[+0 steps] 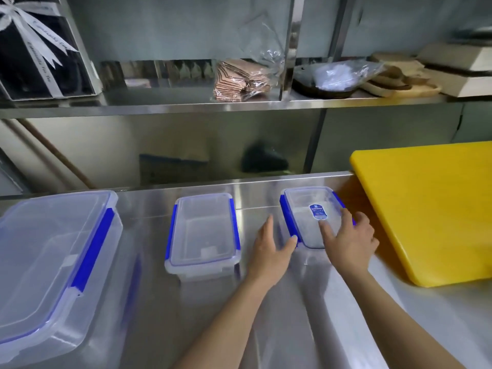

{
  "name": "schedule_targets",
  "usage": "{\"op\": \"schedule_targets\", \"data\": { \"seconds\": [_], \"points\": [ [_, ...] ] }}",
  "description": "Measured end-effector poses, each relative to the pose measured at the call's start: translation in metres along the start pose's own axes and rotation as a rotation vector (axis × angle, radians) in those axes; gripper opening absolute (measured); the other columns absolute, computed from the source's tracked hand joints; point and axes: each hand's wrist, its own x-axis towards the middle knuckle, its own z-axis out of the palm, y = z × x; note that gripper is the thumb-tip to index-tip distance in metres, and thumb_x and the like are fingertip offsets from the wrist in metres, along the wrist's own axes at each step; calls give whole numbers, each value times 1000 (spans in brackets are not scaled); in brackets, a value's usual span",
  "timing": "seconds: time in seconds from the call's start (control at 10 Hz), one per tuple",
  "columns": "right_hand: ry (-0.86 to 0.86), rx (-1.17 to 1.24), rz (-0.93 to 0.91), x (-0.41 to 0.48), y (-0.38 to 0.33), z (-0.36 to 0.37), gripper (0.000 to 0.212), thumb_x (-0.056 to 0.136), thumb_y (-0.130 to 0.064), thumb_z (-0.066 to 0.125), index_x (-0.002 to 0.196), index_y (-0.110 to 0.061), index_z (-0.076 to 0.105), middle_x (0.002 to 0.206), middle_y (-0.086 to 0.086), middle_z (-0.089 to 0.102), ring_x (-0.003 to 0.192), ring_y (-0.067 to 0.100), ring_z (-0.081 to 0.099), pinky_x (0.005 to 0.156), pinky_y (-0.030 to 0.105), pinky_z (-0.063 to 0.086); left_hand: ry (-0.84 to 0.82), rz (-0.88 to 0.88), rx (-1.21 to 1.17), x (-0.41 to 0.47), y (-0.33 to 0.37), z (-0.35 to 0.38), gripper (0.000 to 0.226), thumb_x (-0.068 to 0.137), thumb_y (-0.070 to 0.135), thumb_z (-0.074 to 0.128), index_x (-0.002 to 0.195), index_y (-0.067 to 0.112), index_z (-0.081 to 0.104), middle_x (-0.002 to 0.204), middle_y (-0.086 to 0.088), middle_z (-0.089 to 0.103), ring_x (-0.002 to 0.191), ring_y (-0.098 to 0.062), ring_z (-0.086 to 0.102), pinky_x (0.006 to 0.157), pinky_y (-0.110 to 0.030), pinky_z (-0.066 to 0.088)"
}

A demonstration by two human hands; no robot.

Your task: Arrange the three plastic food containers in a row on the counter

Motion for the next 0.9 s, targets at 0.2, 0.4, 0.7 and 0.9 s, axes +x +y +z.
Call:
{"op": "schedule_targets", "data": {
  "seconds": [0.2,0.4,0.7,0.9],
  "points": [
    [-304,269,80,9,43,5,71,85,-48,52,141,-15,23,151,20,14,134,40,28,107,50,28,-148,-45,-141,4,5,59,75,84,43,56,145,33,14,155,4,21,138,-16,28,113,-41,29],
    [-324,269,83,23,50,11,71,87,-50,45,142,-17,15,151,17,14,135,40,24,105,50,33,-134,-63,-101,12,4,77,75,87,40,53,145,36,6,158,8,7,141,-16,22,114,-43,28],
    [-381,2,77,30,55,9,80,81,-69,29,143,-22,10,153,11,16,136,36,26,106,57,26,-117,-67,-1,15,13,70,69,87,37,54,144,33,15,155,2,24,136,-20,33,110,-45,35],
    [-314,-29,-145,41,51,-32,52,87,-46,49,125,-11,40,125,15,52,106,32,54,88,45,48,32,22,264,-3,38,20,69,86,46,54,143,35,19,153,5,28,139,-22,30,108,-43,34]
  ]
}}
